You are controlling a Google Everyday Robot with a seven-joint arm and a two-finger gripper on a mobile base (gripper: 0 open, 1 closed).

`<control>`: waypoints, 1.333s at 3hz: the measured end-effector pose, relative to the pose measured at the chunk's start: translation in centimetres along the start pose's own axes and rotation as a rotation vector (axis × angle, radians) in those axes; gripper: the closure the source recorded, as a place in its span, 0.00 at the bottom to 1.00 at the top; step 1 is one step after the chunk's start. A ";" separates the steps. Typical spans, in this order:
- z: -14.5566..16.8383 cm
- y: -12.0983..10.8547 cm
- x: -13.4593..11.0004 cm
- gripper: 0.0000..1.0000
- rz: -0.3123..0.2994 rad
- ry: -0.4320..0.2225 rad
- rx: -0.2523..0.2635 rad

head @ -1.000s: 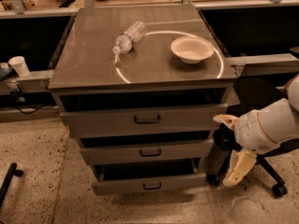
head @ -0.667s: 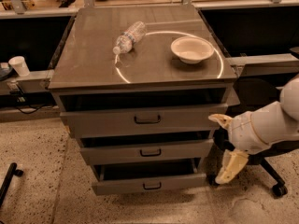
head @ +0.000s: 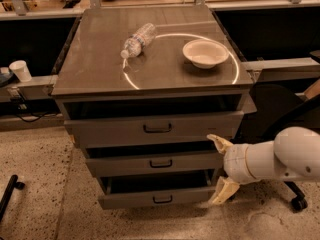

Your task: Open middle drawer

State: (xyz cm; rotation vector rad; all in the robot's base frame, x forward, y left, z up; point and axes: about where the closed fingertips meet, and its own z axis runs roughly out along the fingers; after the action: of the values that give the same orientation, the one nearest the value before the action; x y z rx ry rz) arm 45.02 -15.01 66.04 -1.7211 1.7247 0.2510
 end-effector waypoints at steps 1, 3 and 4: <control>0.2 -1.9 0.2 0.00 -0.011 0.014 0.080; 1.1 -1.9 1.2 0.00 -0.048 0.090 0.047; 4.2 -2.1 6.7 0.00 -0.125 0.238 -0.040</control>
Offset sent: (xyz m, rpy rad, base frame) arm 0.0186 -0.0020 0.0034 -0.0080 -0.0692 -0.0421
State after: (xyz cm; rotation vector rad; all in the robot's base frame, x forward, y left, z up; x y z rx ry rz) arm 49.02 -18.21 59.72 -1.9443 1.7790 0.0249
